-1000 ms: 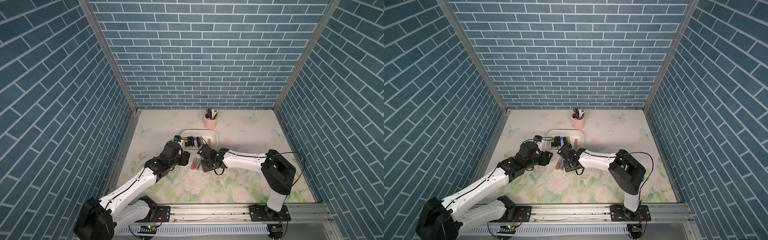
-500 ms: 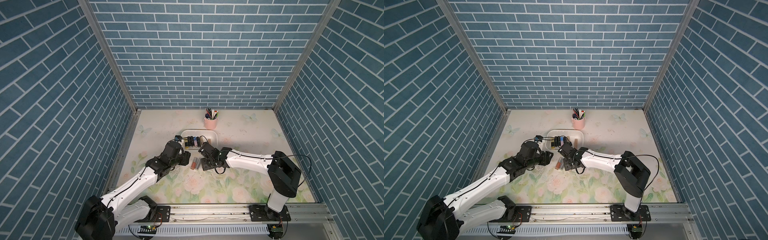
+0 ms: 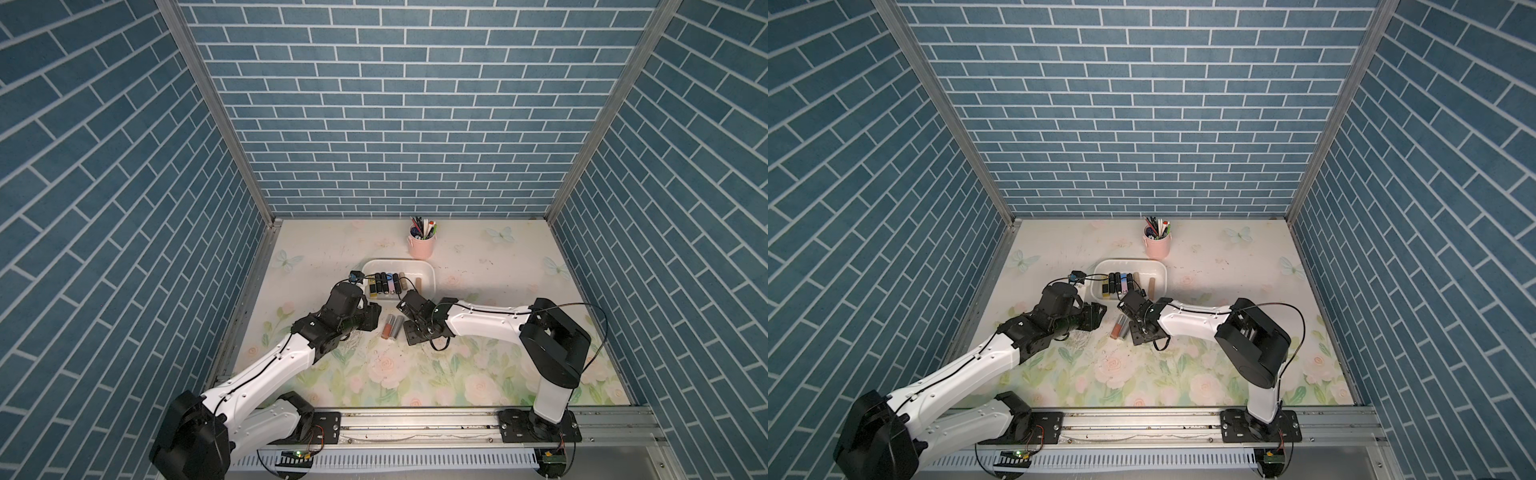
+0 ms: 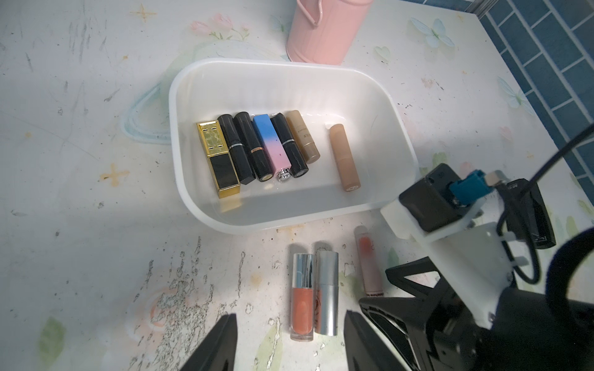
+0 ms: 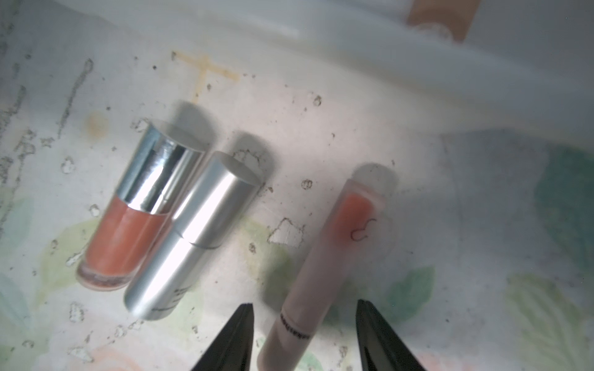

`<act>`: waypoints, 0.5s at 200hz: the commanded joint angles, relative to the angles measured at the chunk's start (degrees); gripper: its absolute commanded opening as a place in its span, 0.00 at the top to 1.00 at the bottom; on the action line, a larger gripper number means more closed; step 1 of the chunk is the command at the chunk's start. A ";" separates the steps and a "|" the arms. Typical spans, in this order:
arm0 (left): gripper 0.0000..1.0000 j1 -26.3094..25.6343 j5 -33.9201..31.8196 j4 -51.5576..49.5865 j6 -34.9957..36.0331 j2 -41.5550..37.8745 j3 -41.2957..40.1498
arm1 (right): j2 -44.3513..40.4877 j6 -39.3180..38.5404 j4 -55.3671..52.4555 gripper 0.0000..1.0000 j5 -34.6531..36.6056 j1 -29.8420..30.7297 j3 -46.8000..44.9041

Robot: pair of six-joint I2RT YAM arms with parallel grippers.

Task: Put the lipstick into the storage box
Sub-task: Pick up the lipstick at the center of the board.

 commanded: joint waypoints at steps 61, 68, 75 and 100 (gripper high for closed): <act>0.41 0.28 0.02 -0.35 0.67 0.07 -0.38 | 0.54 0.19 1.04 0.55 -1.53 -1.00 -2.60; 0.41 0.29 0.10 -0.24 0.60 0.08 -0.38 | 0.49 0.28 1.12 0.55 -1.85 -0.97 -2.95; 0.41 0.28 0.19 -0.27 0.57 0.06 -0.47 | 0.32 0.37 1.06 0.54 -2.07 -0.94 -3.35; 0.41 0.24 0.24 0.04 0.45 0.04 -0.73 | 0.32 0.55 -0.01 0.54 -1.45 -0.43 -3.80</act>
